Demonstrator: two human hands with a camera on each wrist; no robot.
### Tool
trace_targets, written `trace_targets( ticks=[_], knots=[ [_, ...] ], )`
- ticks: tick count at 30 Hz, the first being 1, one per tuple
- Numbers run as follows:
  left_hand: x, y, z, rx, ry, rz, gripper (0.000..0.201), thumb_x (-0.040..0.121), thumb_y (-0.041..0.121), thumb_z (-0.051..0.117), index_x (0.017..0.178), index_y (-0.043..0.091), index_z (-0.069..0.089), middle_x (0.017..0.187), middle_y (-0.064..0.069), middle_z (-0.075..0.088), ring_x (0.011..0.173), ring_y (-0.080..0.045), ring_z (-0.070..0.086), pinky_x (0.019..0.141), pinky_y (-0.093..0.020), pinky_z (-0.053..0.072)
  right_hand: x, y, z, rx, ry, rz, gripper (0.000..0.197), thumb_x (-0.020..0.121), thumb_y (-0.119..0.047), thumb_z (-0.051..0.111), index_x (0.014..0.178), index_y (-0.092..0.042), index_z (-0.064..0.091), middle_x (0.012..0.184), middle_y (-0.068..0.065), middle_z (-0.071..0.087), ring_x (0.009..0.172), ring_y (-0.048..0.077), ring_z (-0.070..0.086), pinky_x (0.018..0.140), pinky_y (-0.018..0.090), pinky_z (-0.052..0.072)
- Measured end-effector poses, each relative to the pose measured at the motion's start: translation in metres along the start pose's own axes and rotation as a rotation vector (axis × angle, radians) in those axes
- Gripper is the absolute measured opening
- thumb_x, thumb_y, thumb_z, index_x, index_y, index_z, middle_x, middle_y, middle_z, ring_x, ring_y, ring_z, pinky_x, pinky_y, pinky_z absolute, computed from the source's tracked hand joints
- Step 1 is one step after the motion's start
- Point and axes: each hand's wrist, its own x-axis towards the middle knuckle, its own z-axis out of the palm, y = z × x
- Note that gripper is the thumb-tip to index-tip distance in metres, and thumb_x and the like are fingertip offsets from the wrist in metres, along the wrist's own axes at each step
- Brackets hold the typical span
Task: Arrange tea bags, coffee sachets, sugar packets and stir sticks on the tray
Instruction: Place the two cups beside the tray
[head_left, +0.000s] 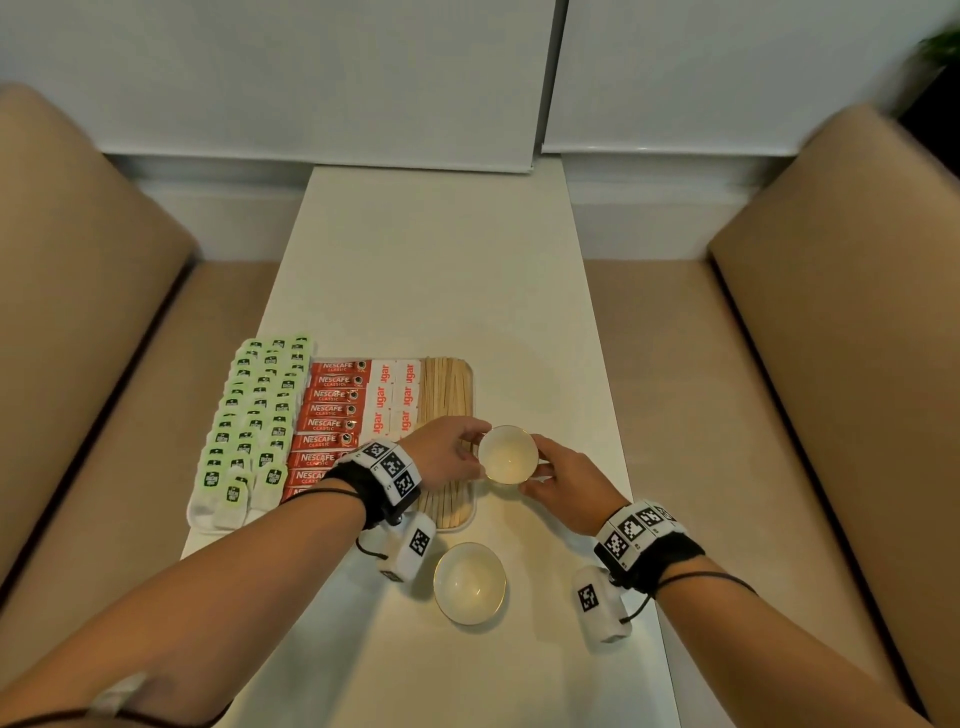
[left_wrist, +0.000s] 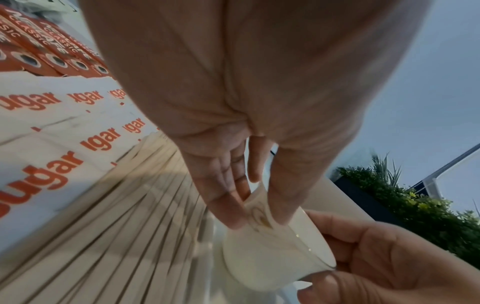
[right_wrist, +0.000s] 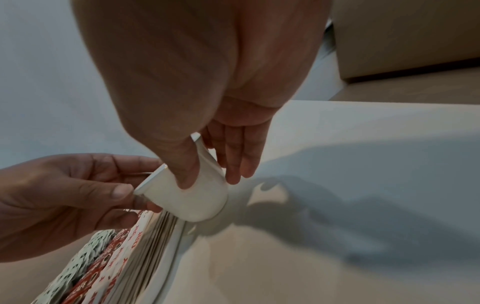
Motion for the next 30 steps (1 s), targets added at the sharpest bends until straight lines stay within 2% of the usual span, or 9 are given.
trace_targets(
  ticks=[5,8,12,15,18,21,24,27,30],
  knots=[
    [0.001,-0.008,-0.001,-0.019,0.055,-0.051,0.062,0.081,0.029,0.081,0.137,0.021,0.055,0.11,0.013,0.065,0.091,-0.008,0.065,0.093,-0.032,0.055,-0.005,0.0,-0.005,0.04,0.005,0.038,0.073,0.087,-0.019,0.076,0.149,-0.025,0.037,0.133,-0.012,0.054,0.105,0.011,0.068,0.096,0.037,0.056],
    [0.001,-0.014,0.0,0.023,0.025,-0.024,0.048,0.08,0.035,0.081,0.126,0.029,0.065,0.102,0.014,0.07,0.089,-0.006,0.068,0.092,-0.036,0.057,-0.006,-0.002,-0.003,0.091,-0.024,0.008,0.067,0.085,-0.02,0.078,0.139,-0.034,0.04,0.129,-0.012,0.057,0.102,0.011,0.07,0.094,0.036,0.057],
    [0.004,-0.014,0.002,0.025,0.067,0.018,0.039,0.084,0.03,0.078,0.121,0.032,0.07,0.098,0.015,0.072,0.088,-0.005,0.068,0.09,-0.035,0.058,0.003,-0.002,-0.001,0.121,0.015,0.028,0.067,0.087,-0.017,0.077,0.141,-0.031,0.04,0.134,-0.007,0.058,0.103,0.009,0.07,0.097,0.039,0.056],
    [0.009,-0.01,0.0,-0.04,0.147,0.015,0.037,0.086,0.026,0.076,0.123,0.029,0.069,0.101,0.015,0.072,0.093,-0.003,0.066,0.092,-0.034,0.057,0.014,-0.005,-0.004,0.149,0.059,0.037,0.068,0.089,-0.019,0.075,0.145,-0.028,0.037,0.137,-0.007,0.056,0.108,0.009,0.066,0.094,0.034,0.056],
    [0.018,-0.008,-0.005,-0.149,0.218,0.029,0.035,0.089,0.022,0.073,0.123,0.027,0.069,0.103,0.014,0.074,0.097,0.0,0.067,0.094,-0.031,0.055,0.029,-0.012,-0.01,0.181,0.143,0.034,0.062,0.091,-0.021,0.073,0.142,-0.026,0.038,0.132,-0.01,0.056,0.106,0.01,0.065,0.085,0.023,0.052],
    [0.029,-0.01,-0.014,-0.211,0.236,0.028,0.04,0.09,0.023,0.071,0.13,0.028,0.065,0.111,0.014,0.073,0.107,0.0,0.065,0.099,-0.031,0.051,0.045,-0.018,-0.015,0.227,0.201,0.029,0.057,0.093,-0.02,0.071,0.142,-0.024,0.041,0.128,-0.011,0.055,0.107,0.012,0.064,0.086,0.025,0.05],
    [0.041,-0.019,-0.02,-0.186,0.206,0.02,0.054,0.09,0.025,0.07,0.142,0.03,0.054,0.125,0.014,0.068,0.119,-0.003,0.06,0.108,-0.04,0.047,0.061,-0.02,-0.018,0.192,0.206,0.02,0.051,0.097,-0.018,0.065,0.142,-0.024,0.043,0.129,-0.008,0.056,0.11,0.013,0.062,0.089,0.026,0.048],
    [0.049,-0.022,-0.025,-0.201,0.166,0.003,0.065,0.091,0.017,0.066,0.151,0.025,0.042,0.14,0.009,0.06,0.129,-0.008,0.054,0.113,-0.043,0.043,0.075,-0.017,-0.019,0.135,0.191,0.005,0.048,0.099,-0.017,0.061,0.143,-0.025,0.044,0.138,-0.005,0.058,0.113,0.012,0.061,0.094,0.028,0.048],
    [0.053,-0.016,-0.031,-0.229,0.15,-0.009,0.065,0.094,0.007,0.062,0.153,0.022,0.039,0.147,0.005,0.053,0.135,-0.012,0.05,0.116,-0.042,0.039,0.085,-0.017,-0.021,0.116,0.191,-0.008,0.046,0.1,-0.015,0.057,0.144,-0.025,0.044,0.138,-0.003,0.059,0.117,0.015,0.062,0.1,0.036,0.051]
  ],
)
